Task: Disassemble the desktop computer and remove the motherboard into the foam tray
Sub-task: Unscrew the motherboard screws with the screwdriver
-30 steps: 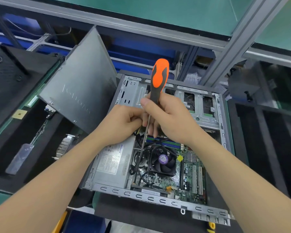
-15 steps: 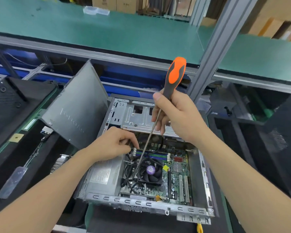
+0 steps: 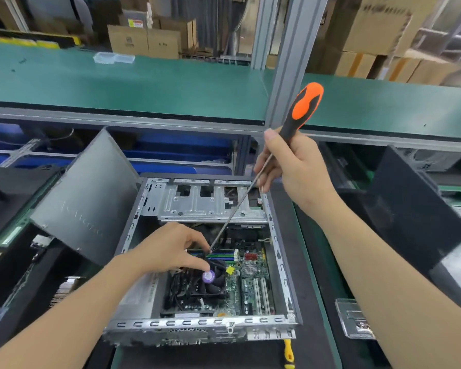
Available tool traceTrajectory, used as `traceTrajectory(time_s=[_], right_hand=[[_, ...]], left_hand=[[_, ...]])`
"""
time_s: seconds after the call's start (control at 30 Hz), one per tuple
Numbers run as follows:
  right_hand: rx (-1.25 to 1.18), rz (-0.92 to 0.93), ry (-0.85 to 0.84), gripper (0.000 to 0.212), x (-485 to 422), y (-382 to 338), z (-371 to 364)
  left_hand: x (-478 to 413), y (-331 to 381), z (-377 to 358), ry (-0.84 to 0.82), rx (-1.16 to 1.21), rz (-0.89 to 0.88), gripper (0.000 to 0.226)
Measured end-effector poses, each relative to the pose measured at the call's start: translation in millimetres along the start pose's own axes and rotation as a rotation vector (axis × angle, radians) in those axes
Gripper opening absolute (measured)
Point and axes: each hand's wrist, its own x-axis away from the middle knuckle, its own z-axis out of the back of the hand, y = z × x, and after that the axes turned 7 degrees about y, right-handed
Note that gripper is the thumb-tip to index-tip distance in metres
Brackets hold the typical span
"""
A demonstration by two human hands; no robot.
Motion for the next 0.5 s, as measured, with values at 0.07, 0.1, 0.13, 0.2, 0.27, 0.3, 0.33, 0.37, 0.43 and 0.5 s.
traceTrajectory(time_s=[0.07,0.1,0.13,0.2,0.27,0.3,0.33,0.37,0.43,0.5], right_hand=[[-0.015,-0.004,0.021,0.035,2,0,6],[-0.018,-0.006,0.03,0.034,3,0,9],[-0.018,-0.01,0.037,0.034,4,0,11],[-0.014,-0.016,0.052,0.034,6,2,16],[0.003,-0.022,0.069,0.033,7,3,20],[0.016,-0.02,0.077,0.033,8,4,22],[0.032,-0.013,0.085,0.034,9,6,23],[0.052,-0.003,0.094,0.034,10,7,25],[0.114,0.017,0.117,0.035,13,13,26],[0.207,0.034,0.142,0.032,18,23,24]], left_hand=[[-3,1,-4,0.027,0.056,0.007,0.033],[-4,2,-6,0.039,0.071,0.008,0.028],[-5,1,-9,0.049,0.08,0.011,0.025],[-6,0,-13,0.06,0.093,0.022,0.022],[-7,-1,-16,0.041,0.082,0.017,0.017],[-7,-1,-17,0.028,0.071,0.011,0.014],[-8,0,-17,0.021,0.062,0.006,0.011],[-9,1,-17,0.022,0.053,0.003,0.01],[-14,5,-17,0.047,0.051,0.048,0.016],[-23,9,-21,0.082,0.259,0.224,0.026]])
